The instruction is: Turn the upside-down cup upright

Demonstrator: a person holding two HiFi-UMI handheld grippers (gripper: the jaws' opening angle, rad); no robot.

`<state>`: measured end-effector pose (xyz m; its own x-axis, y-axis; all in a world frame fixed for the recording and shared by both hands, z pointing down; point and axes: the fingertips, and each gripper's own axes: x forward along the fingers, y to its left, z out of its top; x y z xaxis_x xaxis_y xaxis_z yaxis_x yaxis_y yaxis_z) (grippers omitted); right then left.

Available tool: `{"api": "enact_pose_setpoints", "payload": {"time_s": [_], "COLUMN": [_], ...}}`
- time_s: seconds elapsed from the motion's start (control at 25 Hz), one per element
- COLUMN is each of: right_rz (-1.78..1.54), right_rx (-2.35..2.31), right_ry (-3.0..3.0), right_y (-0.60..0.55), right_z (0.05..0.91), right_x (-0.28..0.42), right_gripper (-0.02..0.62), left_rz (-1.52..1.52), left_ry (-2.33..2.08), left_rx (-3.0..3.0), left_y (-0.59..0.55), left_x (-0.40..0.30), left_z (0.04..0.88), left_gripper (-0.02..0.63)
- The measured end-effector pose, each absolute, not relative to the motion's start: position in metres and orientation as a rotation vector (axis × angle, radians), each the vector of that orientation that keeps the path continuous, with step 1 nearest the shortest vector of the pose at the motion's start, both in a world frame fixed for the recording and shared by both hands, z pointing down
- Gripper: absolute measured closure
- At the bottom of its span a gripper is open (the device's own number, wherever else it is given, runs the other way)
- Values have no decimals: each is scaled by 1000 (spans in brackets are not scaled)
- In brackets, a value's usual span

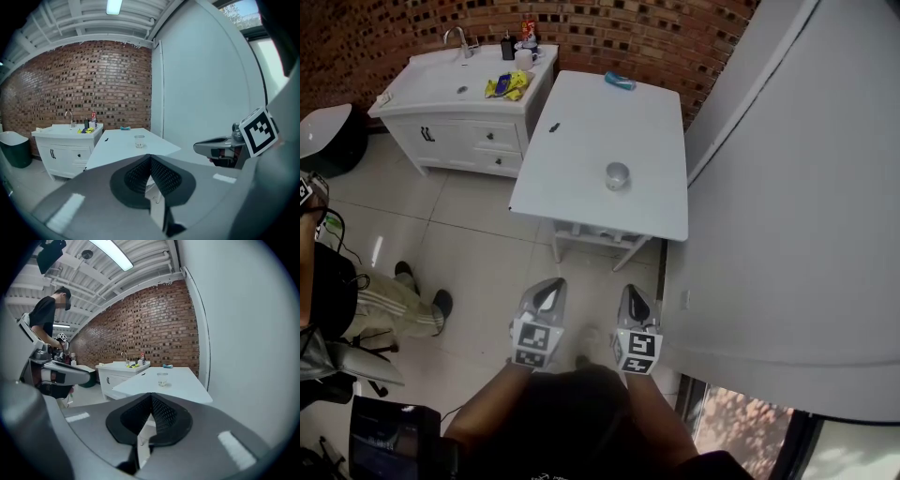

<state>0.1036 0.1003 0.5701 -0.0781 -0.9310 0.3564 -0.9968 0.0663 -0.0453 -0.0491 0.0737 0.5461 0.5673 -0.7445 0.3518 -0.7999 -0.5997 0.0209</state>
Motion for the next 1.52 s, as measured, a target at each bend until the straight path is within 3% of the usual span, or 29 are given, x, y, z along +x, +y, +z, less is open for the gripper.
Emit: {"api": "enact_pose_setpoints", "payload": {"time_s": [0.72,1.52], "right_rz": [371,299], "right_rx": [1978,1993], "right_ry": [-2109,-2083], "right_y": [205,245], "right_z": [565,534], "right_x": [35,80], "right_gripper": [583,584], "left_rz": [411,351], "left_ry": [-1186,-1231], "left_rx": [2685,2694], "left_y": [169,206], "left_x": [-85,-49], "left_z": [545,518], "left_gripper": [612,612]}}
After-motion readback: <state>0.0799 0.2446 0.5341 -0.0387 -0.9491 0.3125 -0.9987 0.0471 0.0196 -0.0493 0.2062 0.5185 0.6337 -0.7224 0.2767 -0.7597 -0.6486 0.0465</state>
